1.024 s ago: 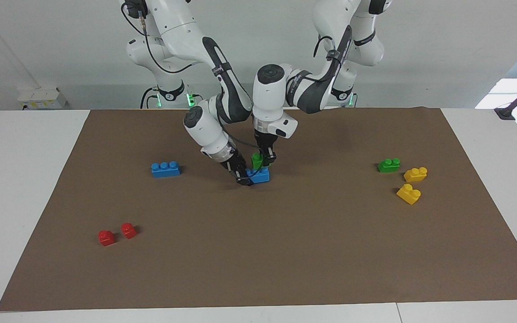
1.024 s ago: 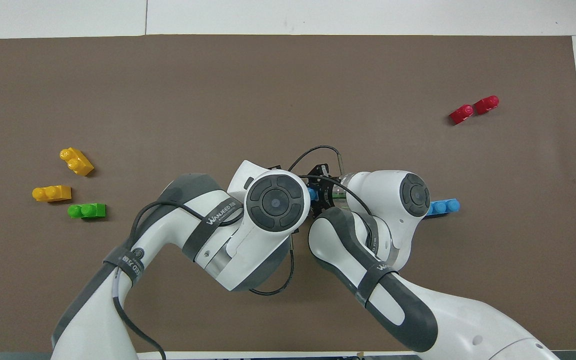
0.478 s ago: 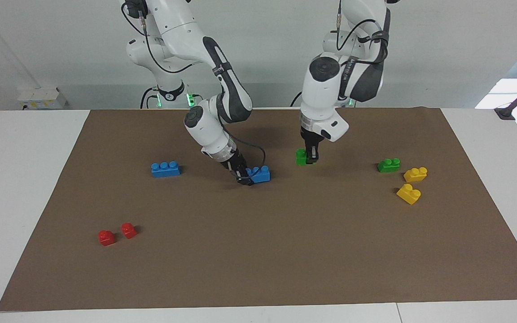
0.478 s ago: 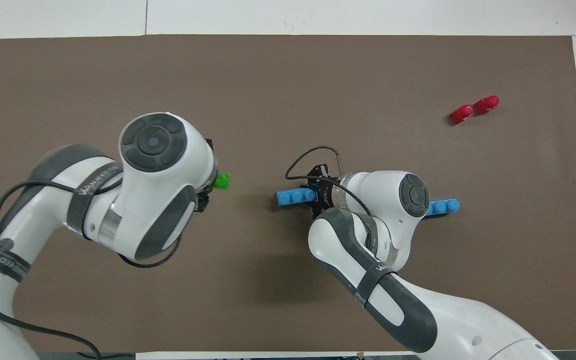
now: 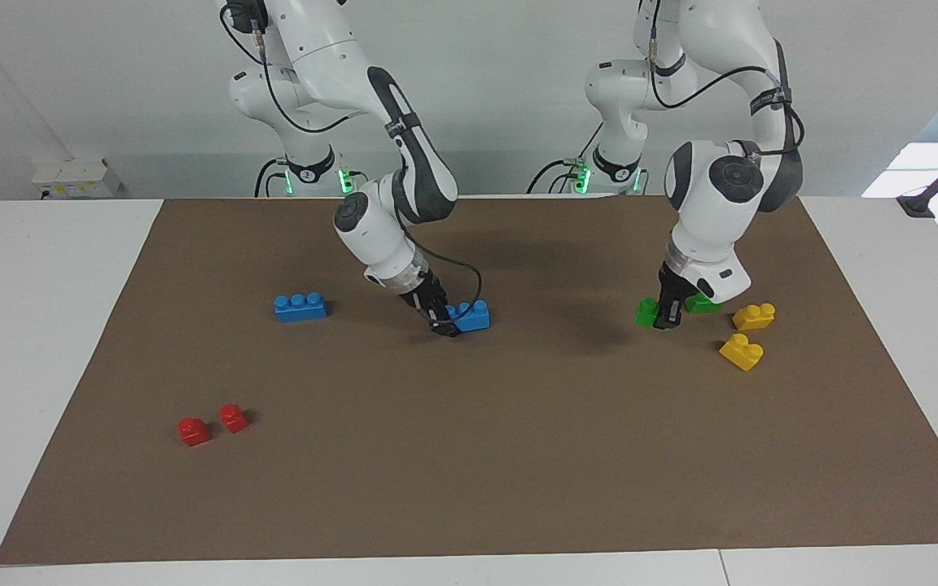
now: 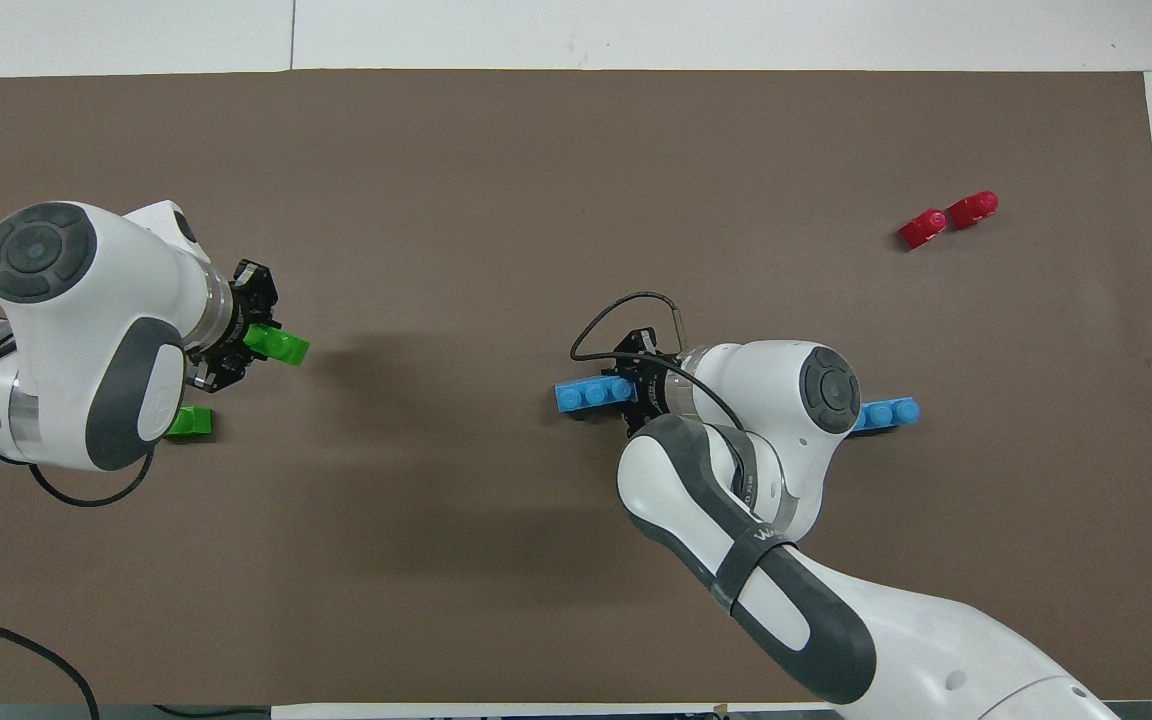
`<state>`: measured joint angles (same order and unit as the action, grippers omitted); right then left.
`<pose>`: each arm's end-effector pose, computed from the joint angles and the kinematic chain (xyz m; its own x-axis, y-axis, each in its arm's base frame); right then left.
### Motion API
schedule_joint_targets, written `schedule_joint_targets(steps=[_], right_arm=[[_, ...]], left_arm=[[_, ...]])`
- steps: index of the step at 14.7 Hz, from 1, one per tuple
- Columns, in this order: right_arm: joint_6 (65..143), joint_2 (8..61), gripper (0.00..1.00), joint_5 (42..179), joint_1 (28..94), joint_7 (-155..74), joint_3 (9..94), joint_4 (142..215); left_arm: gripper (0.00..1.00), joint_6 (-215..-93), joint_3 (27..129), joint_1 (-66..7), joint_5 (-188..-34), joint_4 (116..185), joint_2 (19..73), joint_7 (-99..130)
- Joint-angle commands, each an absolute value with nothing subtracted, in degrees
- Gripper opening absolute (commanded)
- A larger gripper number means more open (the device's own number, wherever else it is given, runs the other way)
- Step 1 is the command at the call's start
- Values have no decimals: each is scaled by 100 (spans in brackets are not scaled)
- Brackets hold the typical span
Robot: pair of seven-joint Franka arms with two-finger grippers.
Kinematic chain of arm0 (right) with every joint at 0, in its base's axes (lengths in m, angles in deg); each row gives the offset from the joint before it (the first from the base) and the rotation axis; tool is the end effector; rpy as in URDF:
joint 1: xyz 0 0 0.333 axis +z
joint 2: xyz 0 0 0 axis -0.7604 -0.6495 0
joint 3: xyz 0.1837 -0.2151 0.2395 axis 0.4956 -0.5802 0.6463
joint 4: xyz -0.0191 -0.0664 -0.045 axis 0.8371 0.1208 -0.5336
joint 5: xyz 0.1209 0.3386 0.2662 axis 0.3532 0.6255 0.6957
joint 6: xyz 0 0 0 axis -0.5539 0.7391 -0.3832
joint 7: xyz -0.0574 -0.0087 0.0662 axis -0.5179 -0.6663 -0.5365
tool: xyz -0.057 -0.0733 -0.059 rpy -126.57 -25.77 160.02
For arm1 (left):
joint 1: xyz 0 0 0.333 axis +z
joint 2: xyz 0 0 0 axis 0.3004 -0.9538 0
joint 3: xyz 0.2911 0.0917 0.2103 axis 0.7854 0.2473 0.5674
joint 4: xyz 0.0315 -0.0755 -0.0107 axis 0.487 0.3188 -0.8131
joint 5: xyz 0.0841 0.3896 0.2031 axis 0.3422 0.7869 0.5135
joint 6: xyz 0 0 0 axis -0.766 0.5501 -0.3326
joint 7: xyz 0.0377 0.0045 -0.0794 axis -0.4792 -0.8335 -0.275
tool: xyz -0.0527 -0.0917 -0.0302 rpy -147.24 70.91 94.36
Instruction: Remove green block with left arm and hold with right
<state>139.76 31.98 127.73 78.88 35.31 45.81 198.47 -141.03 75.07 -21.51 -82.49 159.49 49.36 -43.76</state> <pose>0.5534 0.3052 0.2728 0.2400 -0.8740 -0.4225 -0.9657 -0.1705 -0.1958 0.6104 -0.1029 0.4024 0.4559 0.8892 0.0380 0.8899 -0.4561 -0.0025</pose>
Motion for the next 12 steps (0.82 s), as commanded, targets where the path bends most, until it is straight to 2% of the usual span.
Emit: schedule_joint_targets(steps=[1,12], right_arm=[[13861,3146,0,12926,7648,2885,4568,19875],[13456,3260,0,12856,7174,2146,4542,20007]], left_arm=[[0,-14383,7433,-1845,-8311,16299,5086,-3493],[0,-14919,7424,-1660,-8311,16449,4585,-2136]])
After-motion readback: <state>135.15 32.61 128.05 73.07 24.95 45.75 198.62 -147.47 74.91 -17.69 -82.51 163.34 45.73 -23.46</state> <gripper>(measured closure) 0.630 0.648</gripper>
